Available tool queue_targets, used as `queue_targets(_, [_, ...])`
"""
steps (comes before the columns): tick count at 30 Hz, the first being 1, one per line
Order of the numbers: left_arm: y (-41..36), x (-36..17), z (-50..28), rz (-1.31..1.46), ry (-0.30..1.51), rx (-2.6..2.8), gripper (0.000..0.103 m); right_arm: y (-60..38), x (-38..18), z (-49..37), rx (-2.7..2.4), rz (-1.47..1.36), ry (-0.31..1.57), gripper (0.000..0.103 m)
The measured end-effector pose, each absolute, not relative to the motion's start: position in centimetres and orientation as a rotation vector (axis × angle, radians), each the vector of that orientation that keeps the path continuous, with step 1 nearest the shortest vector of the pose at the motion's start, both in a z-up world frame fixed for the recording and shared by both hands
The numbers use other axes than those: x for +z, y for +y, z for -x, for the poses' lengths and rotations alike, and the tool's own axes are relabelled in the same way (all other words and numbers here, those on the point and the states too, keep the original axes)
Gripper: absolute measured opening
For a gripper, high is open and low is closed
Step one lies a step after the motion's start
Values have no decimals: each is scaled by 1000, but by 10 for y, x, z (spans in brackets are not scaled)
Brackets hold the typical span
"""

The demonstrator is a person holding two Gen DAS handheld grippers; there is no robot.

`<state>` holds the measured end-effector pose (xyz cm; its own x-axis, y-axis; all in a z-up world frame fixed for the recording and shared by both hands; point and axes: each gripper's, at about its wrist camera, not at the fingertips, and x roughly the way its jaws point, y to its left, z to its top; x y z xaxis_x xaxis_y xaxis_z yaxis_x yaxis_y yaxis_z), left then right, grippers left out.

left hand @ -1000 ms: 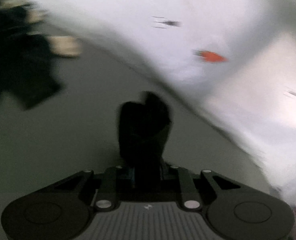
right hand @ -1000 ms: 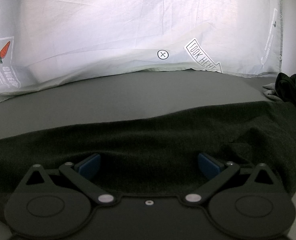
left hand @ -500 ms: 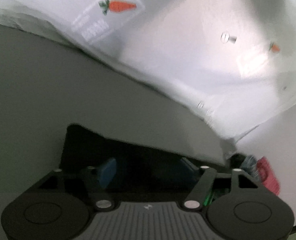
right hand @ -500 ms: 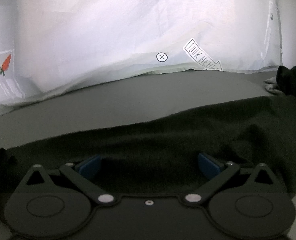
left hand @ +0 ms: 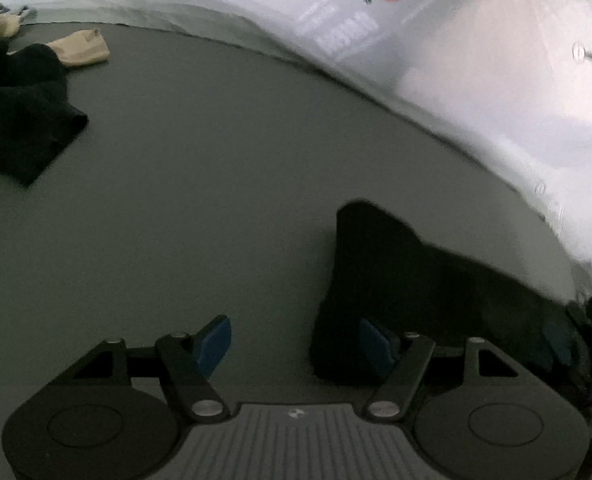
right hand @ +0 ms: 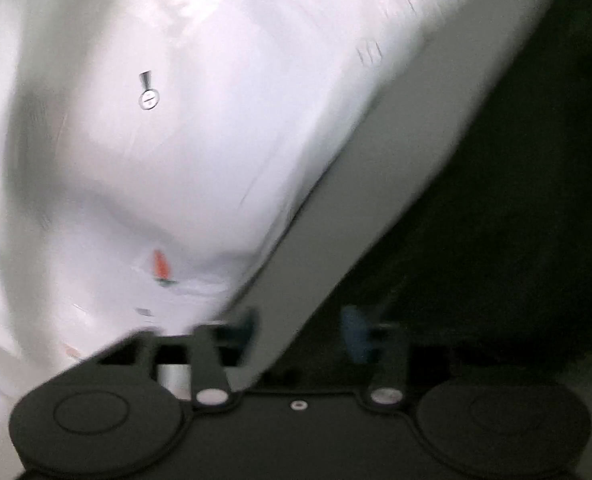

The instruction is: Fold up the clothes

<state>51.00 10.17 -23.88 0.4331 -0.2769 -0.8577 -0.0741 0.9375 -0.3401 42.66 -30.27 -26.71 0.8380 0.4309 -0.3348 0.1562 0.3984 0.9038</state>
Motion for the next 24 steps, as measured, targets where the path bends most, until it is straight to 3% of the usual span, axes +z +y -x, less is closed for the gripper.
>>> queue_targets(5, [104,-246,-517,367,1146,-112,74,-279,-288,-442,308,-1232,717,25])
queue_targets(13, [96,-237,-519,377,1146,-109,80,-249,-285,-476,328,-1074,845,45])
queue_targets(21, [91,-235,-524,373,1143,-111,85,-218,-278,-501,397,-924,911,44])
queue_targets(23, [89,-235,-526,376,1142,-106,87,-216,-279,-502,404,-924,919,32])
queue_targets(24, [88,-236,-527,377,1142,-102,88,-215,-280,-503,407,-923,923,19])
